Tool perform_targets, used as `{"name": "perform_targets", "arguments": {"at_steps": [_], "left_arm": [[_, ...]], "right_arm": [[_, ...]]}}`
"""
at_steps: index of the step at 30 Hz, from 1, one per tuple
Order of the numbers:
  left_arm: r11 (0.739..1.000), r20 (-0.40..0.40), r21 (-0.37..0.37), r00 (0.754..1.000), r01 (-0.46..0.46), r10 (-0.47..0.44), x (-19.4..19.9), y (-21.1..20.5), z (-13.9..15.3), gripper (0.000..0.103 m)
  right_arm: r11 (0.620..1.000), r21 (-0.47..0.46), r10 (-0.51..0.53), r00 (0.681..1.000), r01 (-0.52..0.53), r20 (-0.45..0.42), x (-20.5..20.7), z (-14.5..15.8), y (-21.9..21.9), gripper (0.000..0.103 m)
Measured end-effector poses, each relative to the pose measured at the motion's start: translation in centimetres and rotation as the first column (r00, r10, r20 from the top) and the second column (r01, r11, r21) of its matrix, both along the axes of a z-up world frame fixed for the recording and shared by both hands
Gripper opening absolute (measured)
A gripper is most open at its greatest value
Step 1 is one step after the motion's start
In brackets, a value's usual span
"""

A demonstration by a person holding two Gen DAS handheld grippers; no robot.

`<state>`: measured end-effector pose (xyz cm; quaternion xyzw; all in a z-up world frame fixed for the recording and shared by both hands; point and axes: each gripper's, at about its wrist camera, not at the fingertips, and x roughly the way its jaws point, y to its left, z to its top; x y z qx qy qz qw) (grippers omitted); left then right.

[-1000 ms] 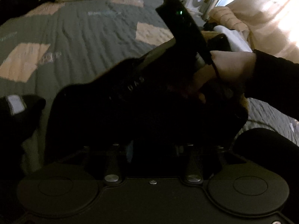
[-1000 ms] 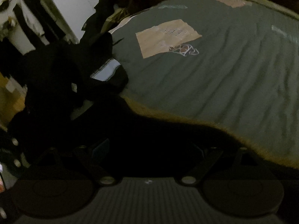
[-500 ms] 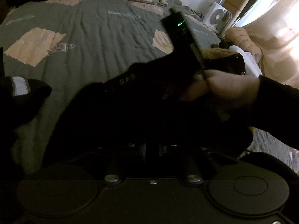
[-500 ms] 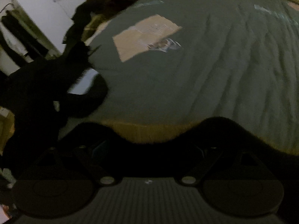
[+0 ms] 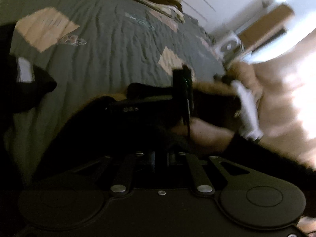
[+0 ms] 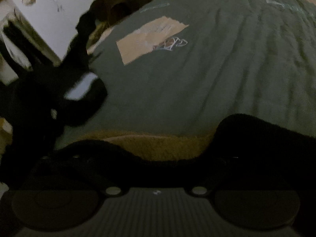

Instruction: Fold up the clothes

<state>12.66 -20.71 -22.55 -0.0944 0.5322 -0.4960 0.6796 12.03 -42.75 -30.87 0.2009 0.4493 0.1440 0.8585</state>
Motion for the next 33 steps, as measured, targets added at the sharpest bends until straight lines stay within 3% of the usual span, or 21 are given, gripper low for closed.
{"name": "perform_targets", "arguments": {"at_steps": [4,9,11,13,16,19,23,27,30,33], "left_arm": [[0.997,-0.098,-0.052,0.994,-0.054,0.049,1.3,1.0,0.4,0.009],[0.996,-0.125,-0.051,0.989,-0.079,0.072,1.8,1.0,0.6,0.009],[0.998,-0.083,-0.041,0.996,-0.04,0.036,1.5,0.4,1.5,0.009],[1.0,0.015,0.001,1.0,0.022,-0.022,1.0,-0.4,2.7,0.009],[0.991,0.099,0.076,0.988,0.112,-0.119,0.0,-1.2,3.5,0.009],[0.966,0.142,0.174,0.966,0.19,-0.216,-1.5,-1.8,3.1,0.009],[0.919,0.212,0.291,0.919,0.265,-0.332,-3.8,-2.3,2.6,0.009],[0.94,0.173,0.215,0.937,0.263,-0.302,-3.5,-1.5,3.6,0.009],[0.978,0.081,0.116,0.98,0.172,-0.182,-0.8,-0.4,4.1,0.009],[0.998,-0.061,0.024,0.996,0.059,-0.057,2.3,0.4,3.3,0.009]], "right_arm": [[0.994,0.104,-0.036,0.999,0.035,0.01,-0.2,0.3,-1.8,0.103],[0.994,0.08,-0.072,0.996,0.069,0.045,-0.6,0.7,-2.4,0.103],[0.995,0.065,-0.079,0.996,0.077,0.035,0.0,0.5,-2.2,0.103],[0.995,0.049,-0.087,0.996,0.086,0.022,0.7,0.3,-2.0,0.103],[0.996,-0.021,-0.089,0.996,0.089,0.012,1.9,0.5,-1.5,0.103],[0.992,-0.081,-0.096,0.995,0.096,-0.001,3.2,0.7,-1.1,0.103],[0.985,-0.113,-0.131,0.991,0.128,-0.02,4.7,0.3,-1.0,0.103],[0.97,-0.208,-0.135,0.99,0.124,-0.038,6.0,-0.3,-0.7,0.103],[0.977,-0.181,-0.124,0.992,0.116,-0.03,5.7,0.2,-1.3,0.103],[0.977,-0.121,-0.176,0.984,0.176,0.014,4.0,2.1,-3.0,0.103]]}}
